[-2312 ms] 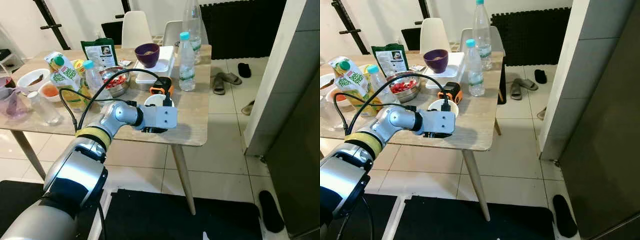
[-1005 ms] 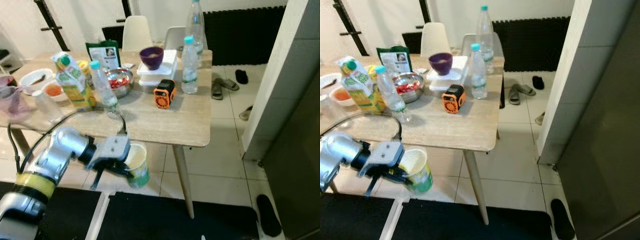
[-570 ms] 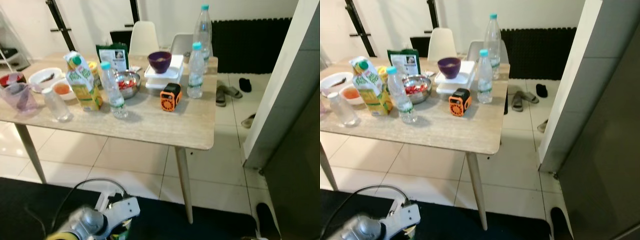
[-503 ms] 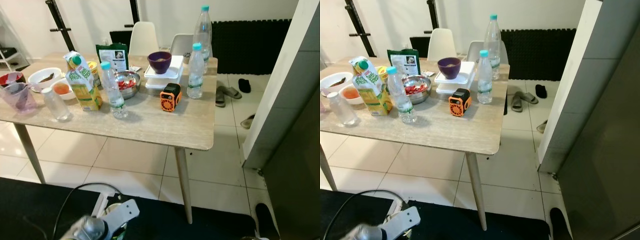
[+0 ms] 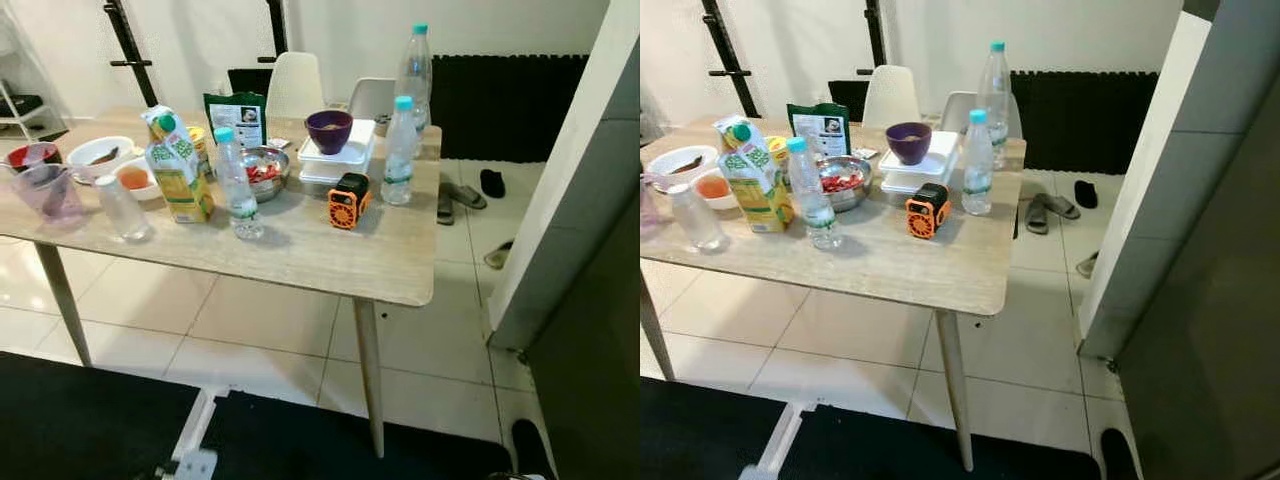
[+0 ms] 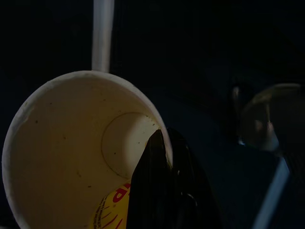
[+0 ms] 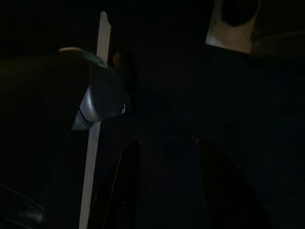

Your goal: Restocking fridge

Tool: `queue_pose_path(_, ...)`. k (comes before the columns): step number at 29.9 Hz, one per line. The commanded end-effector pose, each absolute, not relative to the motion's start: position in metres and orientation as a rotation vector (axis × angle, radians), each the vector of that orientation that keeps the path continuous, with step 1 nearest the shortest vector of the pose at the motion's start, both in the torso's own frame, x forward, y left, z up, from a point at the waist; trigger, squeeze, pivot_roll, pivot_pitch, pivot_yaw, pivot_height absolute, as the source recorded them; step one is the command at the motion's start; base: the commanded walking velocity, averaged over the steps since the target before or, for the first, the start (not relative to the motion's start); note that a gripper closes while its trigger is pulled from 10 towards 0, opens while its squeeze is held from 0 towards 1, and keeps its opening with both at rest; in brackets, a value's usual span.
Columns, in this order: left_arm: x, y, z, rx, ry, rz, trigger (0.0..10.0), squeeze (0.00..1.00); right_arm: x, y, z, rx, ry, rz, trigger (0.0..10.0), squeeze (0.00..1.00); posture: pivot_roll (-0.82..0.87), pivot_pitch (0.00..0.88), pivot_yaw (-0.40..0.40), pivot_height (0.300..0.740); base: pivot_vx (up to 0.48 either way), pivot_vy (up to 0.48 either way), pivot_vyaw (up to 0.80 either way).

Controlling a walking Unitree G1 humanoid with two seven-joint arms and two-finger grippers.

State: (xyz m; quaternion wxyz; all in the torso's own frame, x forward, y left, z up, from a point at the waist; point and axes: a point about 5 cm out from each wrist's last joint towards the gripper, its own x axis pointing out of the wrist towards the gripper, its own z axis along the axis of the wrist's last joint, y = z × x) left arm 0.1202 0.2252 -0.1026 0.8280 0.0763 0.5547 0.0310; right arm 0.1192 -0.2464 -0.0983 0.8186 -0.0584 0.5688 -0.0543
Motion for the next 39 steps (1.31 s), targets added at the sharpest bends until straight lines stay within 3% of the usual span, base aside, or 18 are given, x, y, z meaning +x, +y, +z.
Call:
queue_pose_path(1, 0.121, 0.217, -0.104, 0.144, 1.171, 0.045, 10.0, 0.0, 0.118, -0.245, -0.099, -0.125, 1.222, -0.113, 10.0, 0.0, -0.06, 0.007, 0.022, 0.74, 0.0, 0.0, 0.0)
queue_pose_path(6, 0.125, 0.203, -0.105, 0.109, 1.157, 0.01, 10.0, 0.0, 0.125, -0.247, -0.096, -0.133, 1.217, -0.108, 10.0, 0.0, -0.05, 0.0, 0.006, 0.74, 0.0, 0.0, 0.0)
queue_pose_path(11, 0.127, 0.198, -0.105, 0.105, 1.15, 0.014, 10.0, 0.0, 0.129, -0.249, -0.095, -0.147, 1.215, -0.1, 10.0, 0.0, -0.05, 0.0, 0.0, 0.74, 0.0, 0.0, -0.76)
queue_pose_path(39, 0.128, 0.201, -0.104, 0.076, 1.139, -0.011, 10.0, 0.0, 0.125, -0.244, -0.097, -0.135, 1.235, -0.092, 10.0, 0.0, -0.03, 0.0, 0.019, 0.74, 0.0, 0.0, -0.76)
